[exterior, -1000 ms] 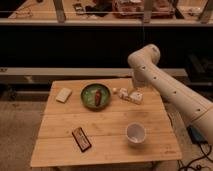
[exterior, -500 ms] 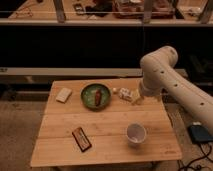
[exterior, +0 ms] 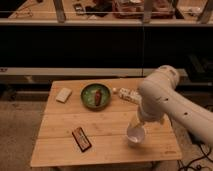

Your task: Move the arm in a circular motion

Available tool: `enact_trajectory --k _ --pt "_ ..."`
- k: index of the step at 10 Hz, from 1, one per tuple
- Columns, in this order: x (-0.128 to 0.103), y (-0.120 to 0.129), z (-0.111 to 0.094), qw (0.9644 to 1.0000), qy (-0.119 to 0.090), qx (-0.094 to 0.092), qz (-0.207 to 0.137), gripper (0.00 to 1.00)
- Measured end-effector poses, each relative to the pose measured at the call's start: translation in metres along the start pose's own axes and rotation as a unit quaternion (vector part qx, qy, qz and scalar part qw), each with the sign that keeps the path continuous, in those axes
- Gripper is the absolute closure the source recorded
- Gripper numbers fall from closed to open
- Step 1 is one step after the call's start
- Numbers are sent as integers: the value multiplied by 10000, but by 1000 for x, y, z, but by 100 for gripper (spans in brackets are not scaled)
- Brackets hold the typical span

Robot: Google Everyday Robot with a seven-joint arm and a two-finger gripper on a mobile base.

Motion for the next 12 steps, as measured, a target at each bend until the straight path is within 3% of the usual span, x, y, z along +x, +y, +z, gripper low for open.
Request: enact_trajectory --k 2,3,5,7,8,9,11,12 --pt "-3 -66 12 9978 130 195 -613 25" --pt "7 -98 16 9947 295 304 -940 25" --pt "41 -158 21 9834 713 527 -1580 25" --pt "80 -198 23 9693 1192 673 -2045 25" --pt "101 -207 25 9636 1429 682 -2155 25" --pt "119 -208 27 9608 1594 645 -2173 25" --pt "172 -193 31 9584 1928 463 -2054 25" --pt "186 -187 30 9586 1989 403 -1997 25"
